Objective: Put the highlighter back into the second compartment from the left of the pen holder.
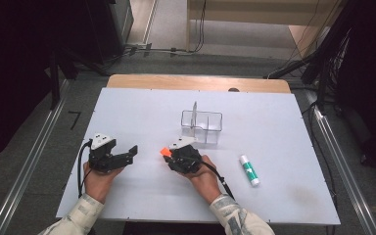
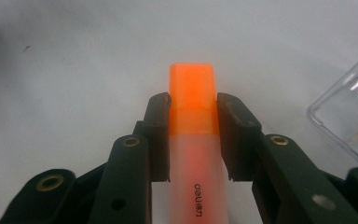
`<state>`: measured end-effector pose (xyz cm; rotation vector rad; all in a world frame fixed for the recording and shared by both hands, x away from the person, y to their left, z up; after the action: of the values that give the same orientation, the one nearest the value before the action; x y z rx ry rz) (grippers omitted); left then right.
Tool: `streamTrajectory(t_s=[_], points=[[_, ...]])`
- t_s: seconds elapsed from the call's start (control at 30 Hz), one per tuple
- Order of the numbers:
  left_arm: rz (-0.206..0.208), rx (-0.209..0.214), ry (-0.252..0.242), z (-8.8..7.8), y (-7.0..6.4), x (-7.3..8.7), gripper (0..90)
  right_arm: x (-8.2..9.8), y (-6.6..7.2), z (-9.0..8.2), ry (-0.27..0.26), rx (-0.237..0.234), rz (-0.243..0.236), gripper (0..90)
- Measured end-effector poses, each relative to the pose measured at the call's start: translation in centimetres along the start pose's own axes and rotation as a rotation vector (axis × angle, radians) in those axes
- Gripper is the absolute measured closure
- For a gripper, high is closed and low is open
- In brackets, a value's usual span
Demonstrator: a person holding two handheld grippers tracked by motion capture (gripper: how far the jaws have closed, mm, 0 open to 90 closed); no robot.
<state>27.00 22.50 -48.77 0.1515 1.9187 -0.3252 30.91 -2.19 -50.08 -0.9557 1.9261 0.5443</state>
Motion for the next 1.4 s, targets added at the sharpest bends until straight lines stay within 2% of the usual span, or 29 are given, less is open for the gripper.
streamTrajectory(t_s=[0.83,1.17,1.4], points=[[-0.002,-0.002,0.003,0.1,0.0,0.1,14.4,-3.0,-2.8,-4.8,-0.114,0.051,0.035,64.7],[-0.005,0.0,0.001,0.1,0.0,0.1,14.4,-4.5,-4.3,-6.0,-0.154,0.079,0.047,64.7],[-0.001,0.003,0.005,0.1,0.1,0.0,14.4,-5.3,-5.5,-6.2,-0.17,0.103,0.057,64.7]])
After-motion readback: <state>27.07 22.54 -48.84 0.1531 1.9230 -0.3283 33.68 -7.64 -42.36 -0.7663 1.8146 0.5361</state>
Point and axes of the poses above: each handheld gripper's, and its own axes: z roughly forward along the jaws, x roughly out of its underside, y roughly to its left, the point moved 1 cm from there along z, roughly forward along the jaws, and after that the axes turned 13 degrees about -y, right-handed, at the moved point
